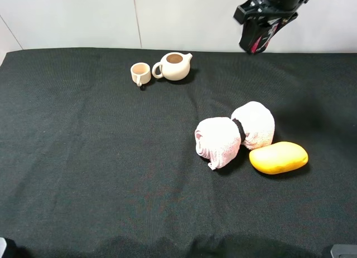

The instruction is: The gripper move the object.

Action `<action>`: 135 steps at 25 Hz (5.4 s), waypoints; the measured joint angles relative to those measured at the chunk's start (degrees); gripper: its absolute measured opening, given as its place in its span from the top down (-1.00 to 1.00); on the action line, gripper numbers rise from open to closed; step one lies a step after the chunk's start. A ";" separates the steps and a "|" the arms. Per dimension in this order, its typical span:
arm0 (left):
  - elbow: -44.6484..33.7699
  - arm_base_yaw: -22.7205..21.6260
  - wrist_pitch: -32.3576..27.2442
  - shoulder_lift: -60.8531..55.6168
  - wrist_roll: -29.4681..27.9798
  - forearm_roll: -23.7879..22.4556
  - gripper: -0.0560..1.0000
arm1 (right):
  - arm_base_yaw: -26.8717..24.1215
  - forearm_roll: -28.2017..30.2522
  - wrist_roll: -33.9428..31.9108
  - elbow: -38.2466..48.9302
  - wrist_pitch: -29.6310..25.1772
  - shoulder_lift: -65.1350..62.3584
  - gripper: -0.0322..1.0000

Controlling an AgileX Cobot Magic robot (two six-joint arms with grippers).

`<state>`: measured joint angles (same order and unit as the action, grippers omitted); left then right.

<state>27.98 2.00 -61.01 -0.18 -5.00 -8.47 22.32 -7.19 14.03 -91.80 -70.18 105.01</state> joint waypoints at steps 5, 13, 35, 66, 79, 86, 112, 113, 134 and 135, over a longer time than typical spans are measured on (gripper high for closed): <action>0.00 0.00 0.00 0.00 -0.05 0.00 -0.71 | 5.15 1.60 -1.06 0.80 0.00 -0.06 0.27; 0.00 0.00 0.00 0.00 -0.05 0.00 -0.71 | 13.83 3.04 -2.89 1.05 3.47 0.94 0.27; 0.00 0.00 0.00 0.00 0.00 0.00 -0.71 | 19.77 0.05 -2.27 15.15 19.30 5.50 0.27; 0.00 0.00 0.00 0.00 0.00 0.00 -0.71 | 21.48 -1.29 -1.22 17.05 29.00 13.63 0.27; 0.00 0.00 0.00 0.00 0.00 0.00 -0.71 | 21.48 -1.75 -1.27 21.55 33.60 14.57 0.27; 0.00 0.00 0.00 0.00 0.00 0.00 -0.71 | 21.48 -1.75 -1.27 21.68 34.27 14.60 0.27; 0.00 0.00 0.00 0.00 0.00 0.00 -0.71 | 21.48 -2.93 -1.27 21.68 34.32 14.60 0.00; 0.00 0.00 0.00 0.00 0.00 0.00 -0.71 | 21.48 -2.93 -1.27 21.68 34.32 14.60 -0.05; 0.00 0.00 0.00 0.00 0.00 0.00 -0.71 | 21.48 -2.51 -0.95 21.68 33.95 14.28 -0.41; 0.00 0.00 0.00 0.00 0.00 0.00 -0.71 | 21.48 -2.51 -0.80 21.73 33.81 13.85 -0.41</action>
<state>27.98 2.00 -61.01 -0.18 -4.99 -8.47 43.79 -9.70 13.22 -70.07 -36.37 118.86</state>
